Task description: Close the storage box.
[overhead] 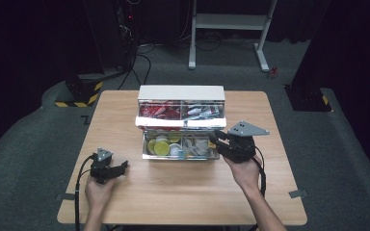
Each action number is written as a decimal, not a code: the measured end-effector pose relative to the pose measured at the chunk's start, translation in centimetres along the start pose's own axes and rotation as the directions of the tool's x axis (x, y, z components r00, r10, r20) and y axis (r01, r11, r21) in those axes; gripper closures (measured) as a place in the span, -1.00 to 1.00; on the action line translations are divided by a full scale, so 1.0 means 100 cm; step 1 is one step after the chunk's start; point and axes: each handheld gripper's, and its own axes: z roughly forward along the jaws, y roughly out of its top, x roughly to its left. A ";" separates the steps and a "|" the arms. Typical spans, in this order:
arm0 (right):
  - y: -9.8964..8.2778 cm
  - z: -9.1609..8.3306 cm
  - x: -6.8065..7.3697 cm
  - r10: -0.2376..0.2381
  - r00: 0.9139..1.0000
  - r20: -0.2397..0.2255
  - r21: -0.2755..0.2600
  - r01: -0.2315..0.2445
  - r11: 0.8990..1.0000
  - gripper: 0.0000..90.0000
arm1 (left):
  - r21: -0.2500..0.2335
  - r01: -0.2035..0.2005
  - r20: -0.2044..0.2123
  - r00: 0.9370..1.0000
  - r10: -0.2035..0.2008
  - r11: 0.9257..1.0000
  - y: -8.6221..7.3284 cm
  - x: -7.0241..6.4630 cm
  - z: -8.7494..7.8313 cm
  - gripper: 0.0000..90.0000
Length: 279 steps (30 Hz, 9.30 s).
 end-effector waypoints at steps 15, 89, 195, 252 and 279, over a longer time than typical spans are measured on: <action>0.015 0.011 0.000 0.012 1.000 0.009 0.010 -0.013 1.000 0.54 | 0.000 -0.008 0.002 1.000 0.008 1.000 0.000 0.000 0.000 -0.43; 0.084 0.011 -0.006 0.019 0.999 0.044 -0.036 -0.018 0.999 0.29 | -0.155 -0.041 0.221 0.972 0.075 0.987 0.041 -0.019 -0.050 -0.18; 0.087 0.012 -0.013 0.030 0.999 0.032 -0.015 -0.029 0.999 0.32 | -0.322 -0.199 0.328 0.894 0.306 0.925 0.195 -0.079 -0.111 0.92; 0.088 0.010 -0.012 0.035 0.999 0.034 -0.006 -0.035 0.999 0.29 | -0.396 0.004 0.285 0.951 0.119 0.918 0.111 0.019 -0.166 0.93; 0.088 0.010 -0.012 0.039 0.999 0.034 -0.006 -0.039 0.999 0.28 | -0.325 0.048 0.251 0.967 0.037 0.945 0.085 0.019 -0.109 0.93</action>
